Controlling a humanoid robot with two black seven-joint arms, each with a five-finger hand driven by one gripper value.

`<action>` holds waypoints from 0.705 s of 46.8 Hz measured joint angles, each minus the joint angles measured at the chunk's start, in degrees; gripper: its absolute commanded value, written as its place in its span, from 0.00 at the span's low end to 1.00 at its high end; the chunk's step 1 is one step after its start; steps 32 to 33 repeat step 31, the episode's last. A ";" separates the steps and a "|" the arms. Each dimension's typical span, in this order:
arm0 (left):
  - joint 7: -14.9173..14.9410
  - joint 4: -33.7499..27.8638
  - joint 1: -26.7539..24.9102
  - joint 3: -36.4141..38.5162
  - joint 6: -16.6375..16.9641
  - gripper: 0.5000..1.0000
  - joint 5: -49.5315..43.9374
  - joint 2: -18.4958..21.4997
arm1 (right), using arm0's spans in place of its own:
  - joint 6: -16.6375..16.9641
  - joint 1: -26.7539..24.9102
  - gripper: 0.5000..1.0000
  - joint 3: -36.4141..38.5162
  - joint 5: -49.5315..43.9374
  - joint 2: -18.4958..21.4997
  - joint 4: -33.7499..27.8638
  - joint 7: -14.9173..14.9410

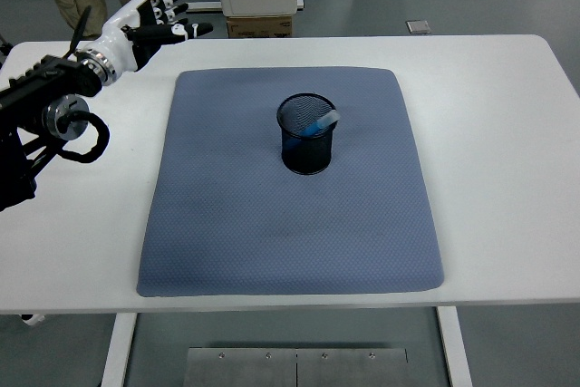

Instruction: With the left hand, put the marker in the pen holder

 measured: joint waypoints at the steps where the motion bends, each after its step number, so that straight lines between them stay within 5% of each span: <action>1: -0.06 0.00 0.99 -0.66 -0.02 1.00 -0.01 0.58 | 0.00 0.00 1.00 0.00 0.00 0.00 -0.02 -0.01; 14: -4.38 -0.02 9.90 -7.57 -3.58 1.00 -1.67 5.81 | 0.00 0.01 1.00 -0.01 0.00 0.00 -0.01 -0.02; 33: -4.59 -0.04 11.40 -8.83 -3.53 1.00 -5.46 6.08 | 0.15 -0.33 1.00 -0.13 -0.36 0.00 0.56 -0.02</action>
